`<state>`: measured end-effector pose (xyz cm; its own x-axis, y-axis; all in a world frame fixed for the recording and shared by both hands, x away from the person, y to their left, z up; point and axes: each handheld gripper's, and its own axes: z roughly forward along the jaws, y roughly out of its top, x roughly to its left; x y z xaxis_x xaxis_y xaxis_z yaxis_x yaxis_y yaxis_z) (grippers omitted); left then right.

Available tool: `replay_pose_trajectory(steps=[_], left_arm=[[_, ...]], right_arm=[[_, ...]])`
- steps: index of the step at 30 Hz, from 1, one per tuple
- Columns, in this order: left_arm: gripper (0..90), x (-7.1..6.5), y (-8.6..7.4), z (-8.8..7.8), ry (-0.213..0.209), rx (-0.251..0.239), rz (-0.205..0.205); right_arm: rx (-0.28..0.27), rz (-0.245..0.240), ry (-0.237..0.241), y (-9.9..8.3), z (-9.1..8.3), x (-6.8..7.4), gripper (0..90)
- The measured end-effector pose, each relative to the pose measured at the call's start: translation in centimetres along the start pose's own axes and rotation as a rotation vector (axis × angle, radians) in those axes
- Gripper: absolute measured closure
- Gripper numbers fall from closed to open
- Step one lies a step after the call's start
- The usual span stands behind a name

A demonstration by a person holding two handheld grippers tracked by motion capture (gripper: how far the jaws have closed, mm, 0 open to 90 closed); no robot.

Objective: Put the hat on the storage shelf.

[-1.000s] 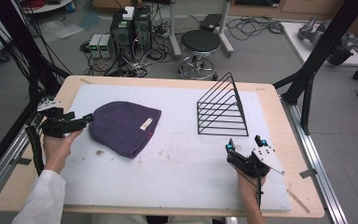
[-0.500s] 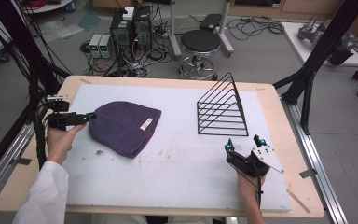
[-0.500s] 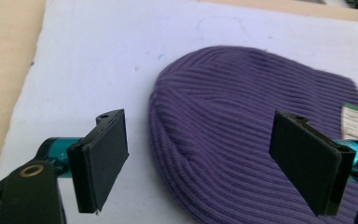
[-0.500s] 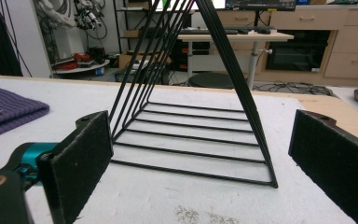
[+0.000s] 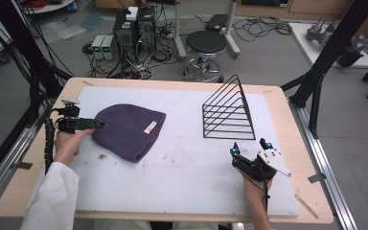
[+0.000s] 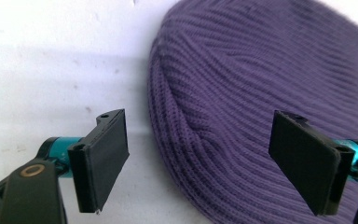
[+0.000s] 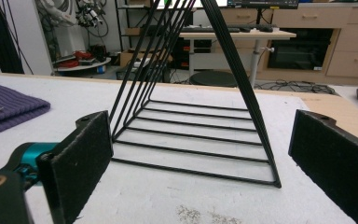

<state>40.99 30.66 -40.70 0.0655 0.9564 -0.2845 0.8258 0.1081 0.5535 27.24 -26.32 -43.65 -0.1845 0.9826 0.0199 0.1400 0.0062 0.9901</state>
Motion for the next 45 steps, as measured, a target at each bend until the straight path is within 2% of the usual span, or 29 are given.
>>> replay_pose_trajectory(steps=[11,16,17,19,21,23,24,26,28,30,34,35,37,38,39,42,45], left_arm=[[20.0,-0.6,-0.1,1.2,0.004,0.012,0.005],[19.8,-1.3,-0.3,1.6,-0.027,0.015,-0.001],[19.6,-1.6,-0.4,1.8,-0.024,0.015,0.003],[19.4,-2.1,-0.5,2.2,0.021,0.014,0.004],[19.4,-2.0,-0.5,2.3,0.053,0.012,-0.002],[19.4,-2.0,-0.5,2.3,0.067,0.010,-0.008],[19.4,-1.8,-0.5,2.5,0.087,0.024,-0.017],[19.7,-1.6,-0.6,2.5,0.084,0.012,-0.035],[20.8,-1.6,-0.6,2.5,0.087,0.015,-0.029],[24.0,-1.8,-0.8,2.5,0.111,0.009,-0.015],[30.6,-1.8,-1.0,2.4,0.116,-0.010,-0.010],[34.3,-1.7,-1.2,2.2,0.097,-0.023,-0.011],[47.3,-1.4,-1.3,2.0,0.041,-0.026,-0.032],[54.1,-1.4,-1.3,2.0,0.023,-0.031,-0.046],[61.0,-1.3,-1.4,2.1,0.008,-0.027,-0.043],[73.6,-1.5,-1.5,2.1,-0.005,-0.041,-0.043],[78.2,-1.5,-1.5,2.0,-0.014,-0.053,-0.037]], right_arm=[[0.003,-0.001,0.007,0.0,0.1,0.0,5.5],[0.002,-0.005,0.010,0.0,0.1,-0.1,5.5],[0.001,-0.005,0.010,0.0,0.1,-0.1,5.5],[0.002,-0.002,0.011,0.0,0.1,0.0,5.5],[0.002,-0.001,0.011,0.0,0.1,-0.1,5.5],[0.003,-0.001,0.012,0.0,0.1,-0.1,5.5],[0.005,0.002,0.012,0.0,0.1,0.0,5.5],[0.003,-0.004,0.015,0.0,0.1,-0.1,5.5],[0.005,-0.004,0.016,0.0,0.1,-0.1,5.5],[0.005,-0.005,0.016,0.0,0.1,-0.1,5.5],[0.002,-0.008,0.013,0.0,0.1,0.0,5.5],[-0.001,-0.011,0.009,0.0,0.1,0.0,5.5],[-0.011,-0.016,0.003,0.0,0.0,0.1,5.5],[-0.011,-0.018,0.001,0.0,0.0,0.1,5.5],[-0.012,-0.018,-0.003,0.0,0.0,0.1,5.5],[-0.015,-0.019,-0.006,0.1,0.0,0.1,5.5],[-0.013,-0.016,-0.008,0.1,0.0,0.0,5.5]])
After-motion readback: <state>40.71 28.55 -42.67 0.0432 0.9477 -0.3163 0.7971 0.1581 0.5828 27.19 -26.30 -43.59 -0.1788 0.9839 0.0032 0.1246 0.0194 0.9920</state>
